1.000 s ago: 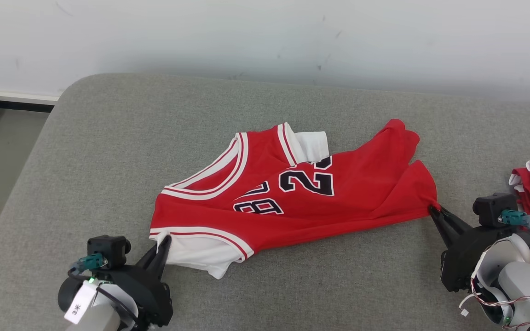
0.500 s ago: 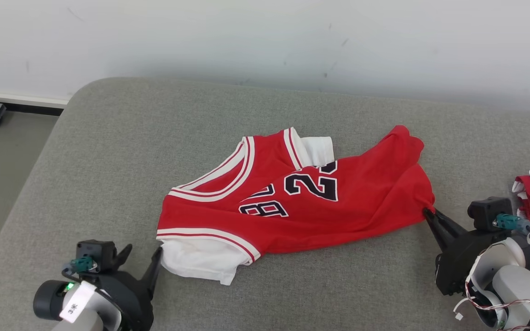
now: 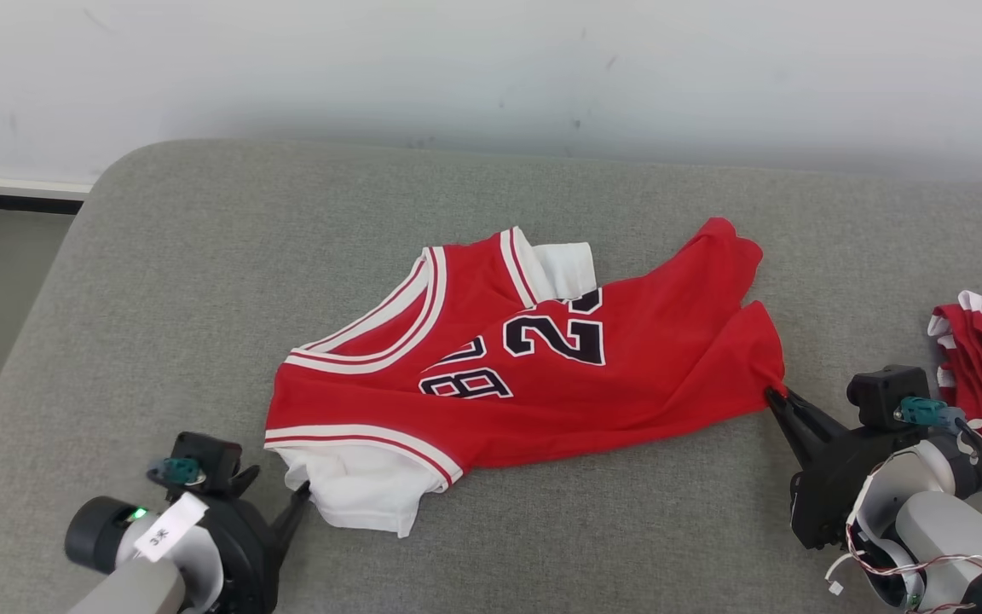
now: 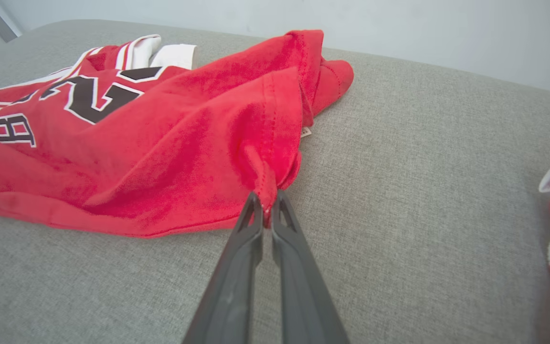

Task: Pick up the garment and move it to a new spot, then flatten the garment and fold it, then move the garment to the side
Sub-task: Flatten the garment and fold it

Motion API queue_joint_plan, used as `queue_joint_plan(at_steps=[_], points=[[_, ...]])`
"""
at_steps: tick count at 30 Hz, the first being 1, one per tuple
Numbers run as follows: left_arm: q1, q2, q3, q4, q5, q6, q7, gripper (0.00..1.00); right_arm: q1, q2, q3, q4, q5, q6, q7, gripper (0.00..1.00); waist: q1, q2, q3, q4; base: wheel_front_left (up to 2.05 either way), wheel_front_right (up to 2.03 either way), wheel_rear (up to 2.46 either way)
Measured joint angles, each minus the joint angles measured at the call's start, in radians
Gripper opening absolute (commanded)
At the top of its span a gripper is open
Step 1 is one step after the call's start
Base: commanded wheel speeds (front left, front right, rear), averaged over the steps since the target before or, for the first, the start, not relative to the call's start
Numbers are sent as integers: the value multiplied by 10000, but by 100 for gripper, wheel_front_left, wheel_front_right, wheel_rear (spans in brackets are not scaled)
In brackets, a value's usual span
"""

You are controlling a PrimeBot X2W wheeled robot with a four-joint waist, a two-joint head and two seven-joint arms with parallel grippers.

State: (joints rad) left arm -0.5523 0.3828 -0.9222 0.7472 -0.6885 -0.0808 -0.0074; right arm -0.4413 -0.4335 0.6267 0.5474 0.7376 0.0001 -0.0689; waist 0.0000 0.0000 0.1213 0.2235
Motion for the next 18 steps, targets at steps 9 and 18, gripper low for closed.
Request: queue_joint_plan(at_steps=[9,18], points=[[-258,-316,-311,155,69,-253,570,100,-4,-2,-17,102,0,4,-10,0,0,0,37,-121,0,0,0],[-274,-391,-199,385,-276,-339,840,4,-76,-12,-13,92,0,4,-13,0,0,0,58,-154,0,0,0]])
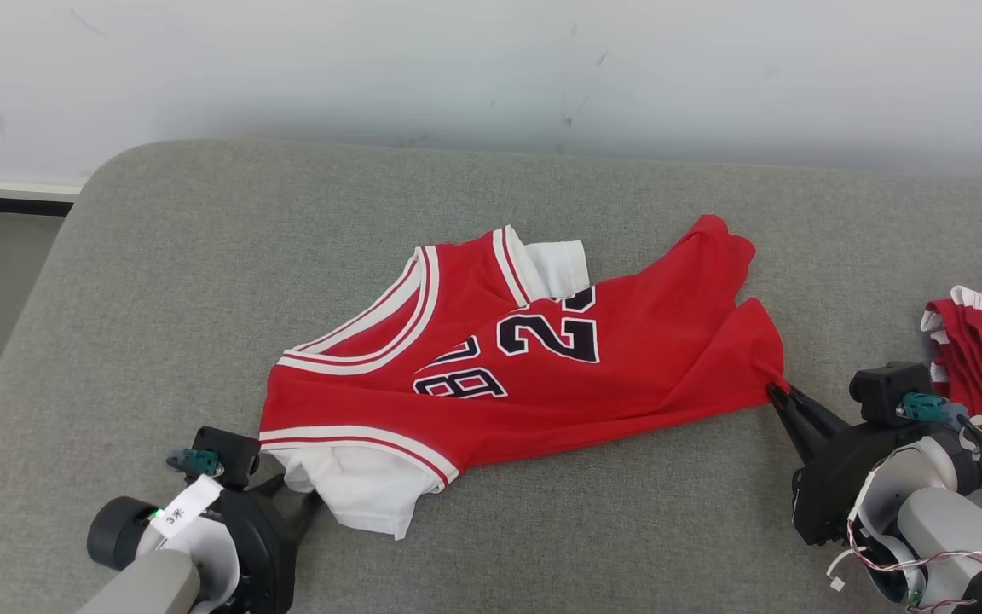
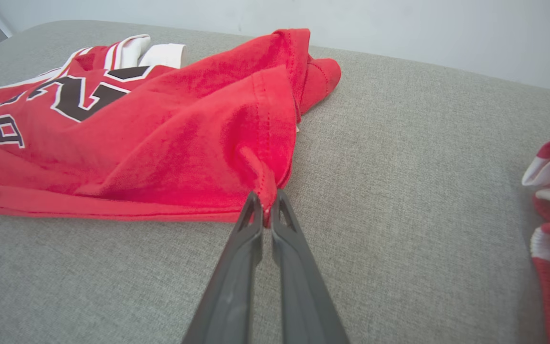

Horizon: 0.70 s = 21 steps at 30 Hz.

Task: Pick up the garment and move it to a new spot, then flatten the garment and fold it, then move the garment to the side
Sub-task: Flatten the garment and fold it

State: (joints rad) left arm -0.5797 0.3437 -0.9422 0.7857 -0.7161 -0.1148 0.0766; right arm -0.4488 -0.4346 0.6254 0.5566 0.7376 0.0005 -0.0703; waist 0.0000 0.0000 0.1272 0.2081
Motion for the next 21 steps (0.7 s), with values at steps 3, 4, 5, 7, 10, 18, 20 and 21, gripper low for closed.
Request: queue_joint_plan(at_steps=[3,4,5,7,10,18,20,21], points=[[-18,2,27,-4,-35,-2,-104,0,-10,-4,0,17,0,10,-2,0,0,1,3,7,0,0,0],[-18,2,23,-12,-44,-8,-192,0,-11,-4,0,27,0,10,-2,0,0,0,0,12,0,0,0],[-16,6,25,-27,-46,-15,-249,0,-11,-2,0,35,0,12,-4,0,0,0,-4,16,0,0,0],[15,38,148,-136,-67,-13,-516,0,-35,21,-6,81,0,35,-27,0,0,1,-36,14,0,0,0],[91,205,222,-669,-25,29,-1055,0,-31,-61,-242,86,13,36,-330,0,0,0,-122,30,0,0,0],[478,1045,608,-2109,257,629,-2148,0,139,-416,-742,65,198,-109,-802,0,0,0,-364,177,0,0,0],[584,1175,817,-2487,128,631,-2332,0,146,-412,-746,-82,211,-107,-802,0,-1,0,-410,194,0,0,0],[686,1237,886,-2627,67,633,-2372,0,142,-401,-732,-165,224,-105,-794,0,0,0,-419,186,0,0,0]])
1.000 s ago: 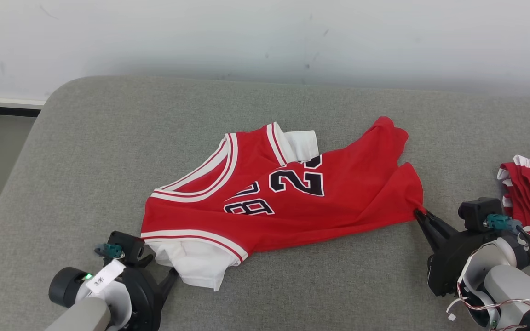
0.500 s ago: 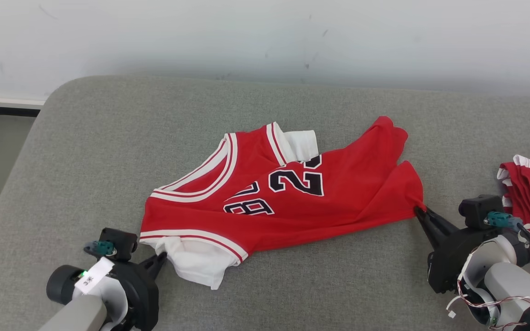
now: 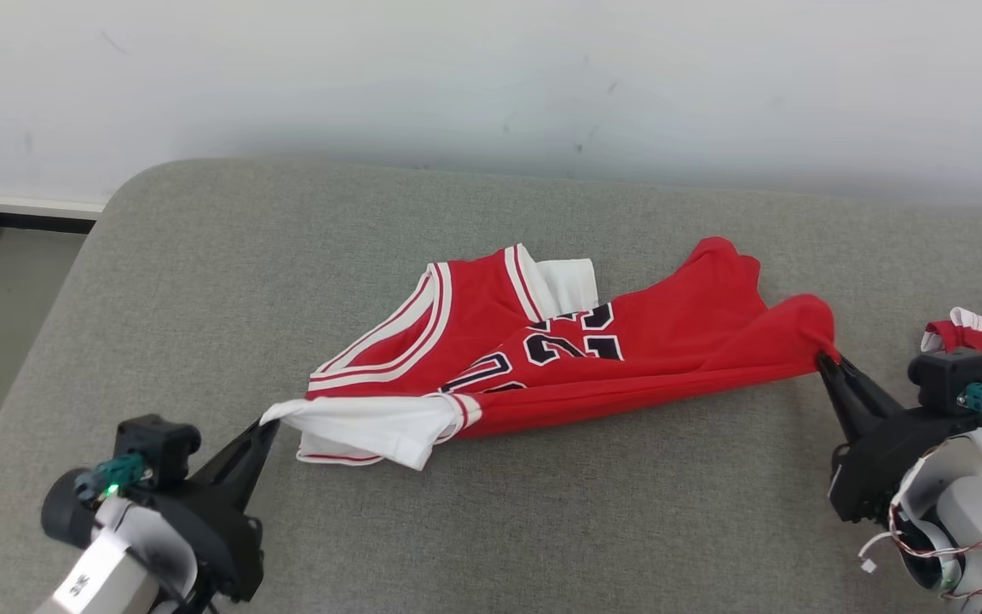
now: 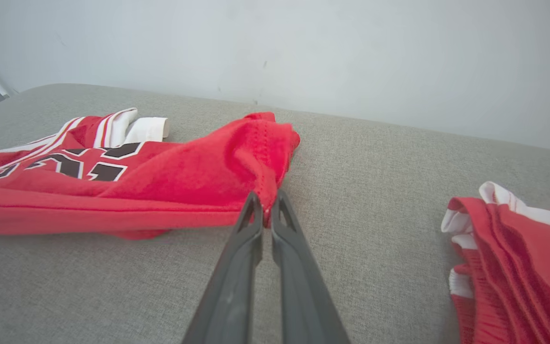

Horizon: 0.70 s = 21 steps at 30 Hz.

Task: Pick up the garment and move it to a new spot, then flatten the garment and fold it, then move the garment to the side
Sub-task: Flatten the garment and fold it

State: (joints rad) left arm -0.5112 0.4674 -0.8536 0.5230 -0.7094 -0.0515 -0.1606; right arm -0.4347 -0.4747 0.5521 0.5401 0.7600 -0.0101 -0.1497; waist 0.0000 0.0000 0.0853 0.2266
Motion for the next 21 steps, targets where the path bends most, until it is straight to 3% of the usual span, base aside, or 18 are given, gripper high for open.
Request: queue_joint_plan(at_steps=[5,11,15,21], points=[[431,286,79,-510,-207,54,-73,0,-47,209,408,-274,35,188,399,0,0,1,42,-213,0,0,0],[6,209,268,-805,-1012,-462,464,0,-743,552,709,-245,261,460,1425,0,0,1,287,-562,0,0,0],[-1540,134,763,-579,-1795,-717,1101,0,-2365,901,529,157,686,644,2422,0,1,1,668,-786,0,0,0],[-4801,387,1381,541,-1841,-717,2155,0,-5664,1730,240,1624,1135,495,4025,0,2,2,1259,-1130,0,0,0]])
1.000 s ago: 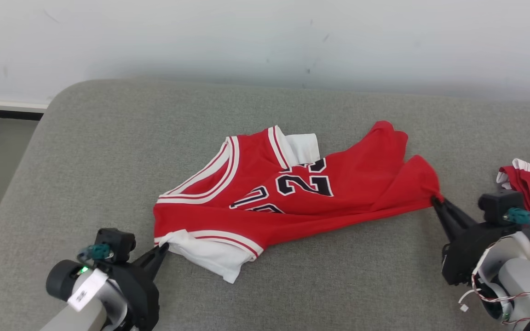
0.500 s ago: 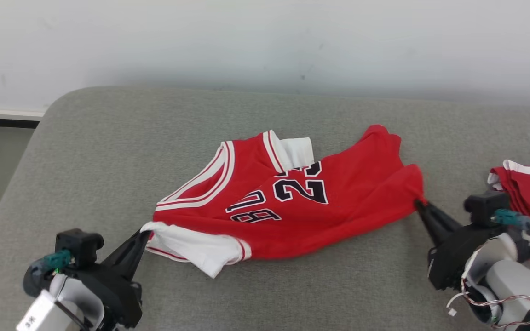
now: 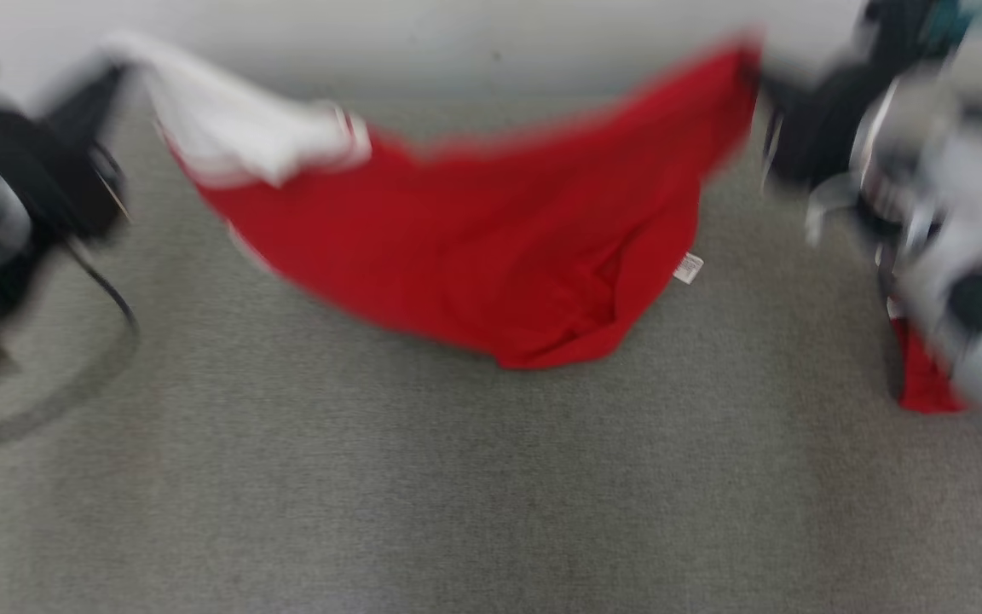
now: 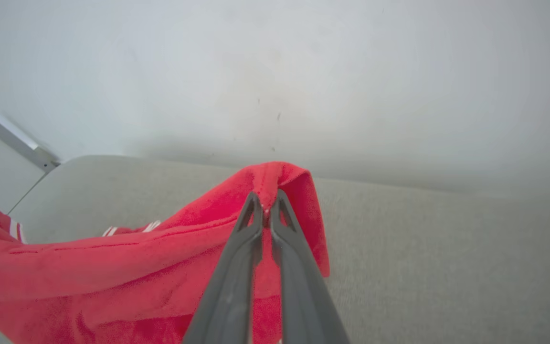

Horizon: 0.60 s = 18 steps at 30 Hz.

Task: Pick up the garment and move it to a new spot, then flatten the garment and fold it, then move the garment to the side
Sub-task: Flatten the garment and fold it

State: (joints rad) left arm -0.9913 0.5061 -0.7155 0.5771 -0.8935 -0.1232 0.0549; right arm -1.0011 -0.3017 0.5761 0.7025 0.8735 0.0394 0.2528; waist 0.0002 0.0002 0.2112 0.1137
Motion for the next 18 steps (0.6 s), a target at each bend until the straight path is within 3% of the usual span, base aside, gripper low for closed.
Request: queue_joint_plan(at_steps=[4,6,9,13,16,18], points=[[-3065,384,414,575,965,10,426,0,-3438,439,-1174,261,-238,-713,-313,0,1,0,520,-305,0,0,0],[-4474,431,882,316,1187,113,182,0,-4833,704,-1714,-23,86,-744,-838,0,0,0,811,-415,0,0,0],[-5822,437,1296,-247,1300,82,-280,0,-5838,564,-1789,-612,-13,-474,-1292,0,-3,-3,1266,-503,0,0,0],[-5428,274,1626,-633,901,69,-876,0,-5632,174,-1829,-460,4,15,-1603,0,1,-1,1858,-483,0,0,0],[-3824,15,1578,-441,378,2,-1216,0,-4460,140,-1620,-274,81,472,-1743,0,1,0,2146,-384,0,0,0],[-2592,-88,1522,-230,75,2,-1459,0,-3226,136,-1490,-240,178,527,-1839,0,2,1,2201,-289,0,0,0]])
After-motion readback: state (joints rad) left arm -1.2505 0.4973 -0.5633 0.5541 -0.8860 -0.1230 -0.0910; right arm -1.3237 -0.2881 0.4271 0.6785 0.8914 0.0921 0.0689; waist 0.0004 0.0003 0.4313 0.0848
